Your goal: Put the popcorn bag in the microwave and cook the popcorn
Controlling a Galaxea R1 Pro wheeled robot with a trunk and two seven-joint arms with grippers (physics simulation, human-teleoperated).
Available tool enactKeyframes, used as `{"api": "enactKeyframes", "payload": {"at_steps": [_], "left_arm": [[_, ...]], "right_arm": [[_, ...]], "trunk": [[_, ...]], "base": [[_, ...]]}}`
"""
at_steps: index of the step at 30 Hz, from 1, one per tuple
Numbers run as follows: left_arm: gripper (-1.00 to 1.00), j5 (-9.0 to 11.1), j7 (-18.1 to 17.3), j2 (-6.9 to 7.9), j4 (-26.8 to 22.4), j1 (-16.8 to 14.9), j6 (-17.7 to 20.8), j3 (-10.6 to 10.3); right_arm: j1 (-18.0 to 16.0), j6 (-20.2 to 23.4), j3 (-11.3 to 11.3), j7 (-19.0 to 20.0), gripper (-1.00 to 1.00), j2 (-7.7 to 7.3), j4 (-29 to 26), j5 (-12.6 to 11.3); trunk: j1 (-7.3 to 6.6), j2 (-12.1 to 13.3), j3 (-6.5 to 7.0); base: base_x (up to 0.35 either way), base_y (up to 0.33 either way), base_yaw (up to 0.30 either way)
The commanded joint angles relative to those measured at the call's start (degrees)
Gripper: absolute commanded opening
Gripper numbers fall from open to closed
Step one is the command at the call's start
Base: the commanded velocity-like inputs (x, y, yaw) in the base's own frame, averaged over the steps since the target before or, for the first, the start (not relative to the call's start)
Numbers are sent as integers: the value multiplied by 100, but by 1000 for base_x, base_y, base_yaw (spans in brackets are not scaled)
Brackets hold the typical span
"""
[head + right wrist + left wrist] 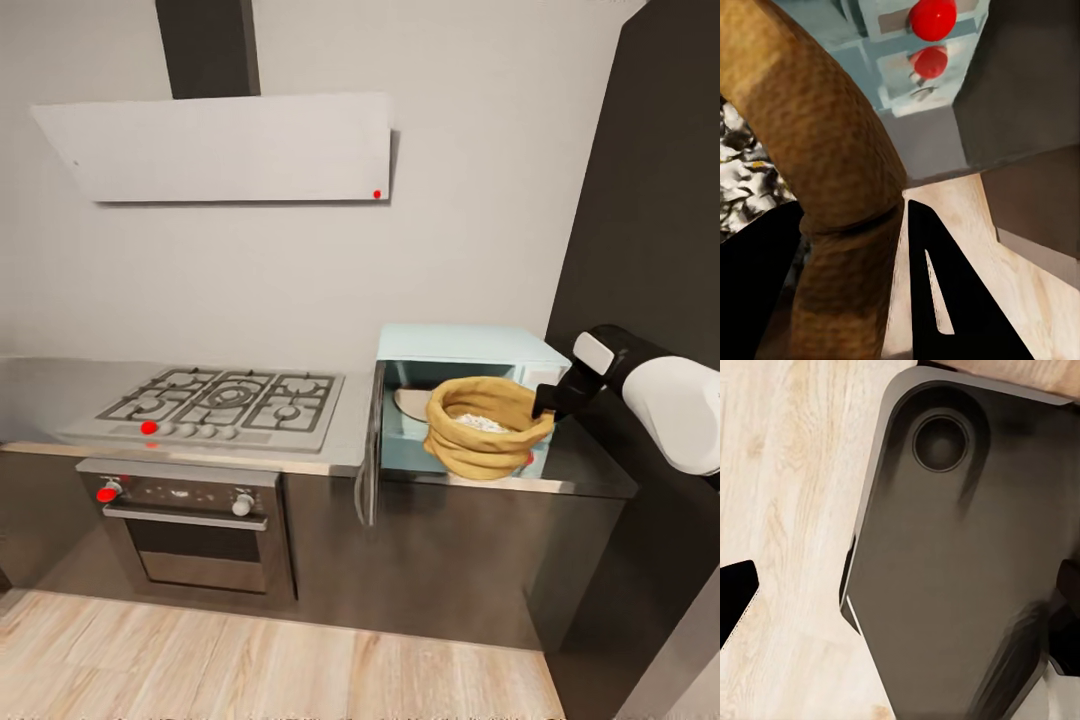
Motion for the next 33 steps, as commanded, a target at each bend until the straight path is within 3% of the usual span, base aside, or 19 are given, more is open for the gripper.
{"api": "enactKeyframes", "payload": {"at_steps": [1, 12, 17, 18, 19, 20, 22, 23, 24, 25, 27, 31, 33], "left_arm": [[100, 0, 9, 1, -3, -3, 10, 16], [100, 0, 9, 3, -3, -3, 10, 16], [100, 0, 9, 3, -3, -3, 10, 9], [100, 0, 9, 3, -3, -3, 10, 8], [100, 0, 9, 3, -3, -3, 10, 10], [100, 0, 9, 3, -3, -3, 10, 9], [100, 0, 9, 3, -3, -3, 10, 9], [100, 0, 9, 3, -3, -3, 10, 11], [100, 0, 9, 3, -3, -3, 10, 11], [100, 0, 9, 3, -3, -3, 10, 12], [100, 0, 9, 3, -3, -3, 10, 15], [100, 0, 9, 3, -3, -3, 10, 16], [100, 0, 9, 3, -3, -3, 10, 14]], "right_arm": [[-9, 4, -44, -61, -100, -1, -24, -38], [-9, 10, -175, -123, -100, -2, -191, -34], [-9, 11, -368, -738, -100, -2, -191, -33], [-9, 11, -560, -895, -100, -2, -191, -33], [-9, 8, -889, -1116, -100, -2, -191, -33], [-9, 5, -1394, -1546, -100, -2, -191, -33], [-9, -28, -2489, -2801, -100, -2, -197, -33], [-7, -51, -3327, -3740, -100, -2, -199, -42], [-8, -64, -3953, -4328, -100, 0, -204, -46], [-9, -70, -4425, -4697, -100, 3, -206, -48], [-9, -75, -4775, -4968, -100, 5, -208, -45], [-6, -292, -4935, -5163, -100, 7, -209, -34], [-7, -566, -4958, -5487, -100, 8, -209, -37]], "trunk": [[-1, -5, -7], [-1, -5, -7], [-1, -5, -7], [-1, -5, -7], [-1, -5, -7], [-1, -5, -7], [-1, -5, -7], [-1, -5, -7], [-1, -5, -7], [-1, -5, -7], [-1, -5, -7], [-1, -5, -7], [-1, -5, -7]], "base": [[-84, 249, 0], [-8, 58, 0], [0, 0, 0], [0, 0, 0], [0, 0, 0], [0, 0, 0], [0, 0, 0], [0, 0, 0], [0, 0, 0], [0, 0, 0], [0, 0, 0], [0, 0, 0], [0, 0, 0]]}}
